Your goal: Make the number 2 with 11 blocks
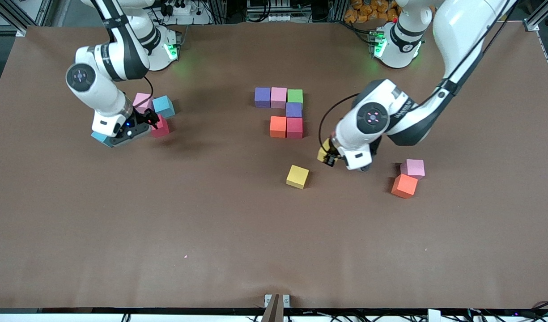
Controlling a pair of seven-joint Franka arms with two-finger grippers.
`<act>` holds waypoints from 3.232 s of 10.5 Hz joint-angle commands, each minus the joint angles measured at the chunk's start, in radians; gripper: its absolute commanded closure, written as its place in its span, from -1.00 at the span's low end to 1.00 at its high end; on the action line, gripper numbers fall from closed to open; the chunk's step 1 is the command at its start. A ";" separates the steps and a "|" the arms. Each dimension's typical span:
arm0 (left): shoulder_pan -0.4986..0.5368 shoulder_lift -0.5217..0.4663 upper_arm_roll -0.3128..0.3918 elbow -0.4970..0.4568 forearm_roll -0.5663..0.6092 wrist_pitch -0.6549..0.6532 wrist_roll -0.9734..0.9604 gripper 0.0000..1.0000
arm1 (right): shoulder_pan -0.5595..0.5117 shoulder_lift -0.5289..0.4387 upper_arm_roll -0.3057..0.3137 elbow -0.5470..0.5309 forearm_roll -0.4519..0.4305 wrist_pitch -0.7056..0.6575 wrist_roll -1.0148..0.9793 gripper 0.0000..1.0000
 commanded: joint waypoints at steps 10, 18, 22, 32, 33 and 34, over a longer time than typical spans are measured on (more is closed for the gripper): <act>-0.392 0.198 0.083 0.290 -0.074 0.016 -0.595 1.00 | -0.041 0.060 0.012 -0.176 0.011 0.224 -0.016 -1.00; -0.579 0.218 0.221 0.276 -0.138 0.171 -0.742 1.00 | -0.030 0.076 0.017 -0.118 0.011 0.121 -0.016 -1.00; -0.587 0.227 0.231 0.239 -0.135 0.173 -0.744 1.00 | -0.030 0.045 0.017 -0.098 0.011 0.049 -0.024 -1.00; -0.587 0.234 0.261 0.125 -0.114 0.311 -0.742 1.00 | -0.019 0.103 0.017 -0.103 0.061 0.072 -0.016 -1.00; -0.591 0.234 0.272 0.124 -0.114 0.314 -0.742 1.00 | -0.012 0.103 0.017 -0.103 0.062 0.074 -0.016 -1.00; -0.590 0.232 0.272 0.113 -0.114 0.318 -0.741 1.00 | -0.010 0.105 0.017 -0.103 0.062 0.079 -0.016 -1.00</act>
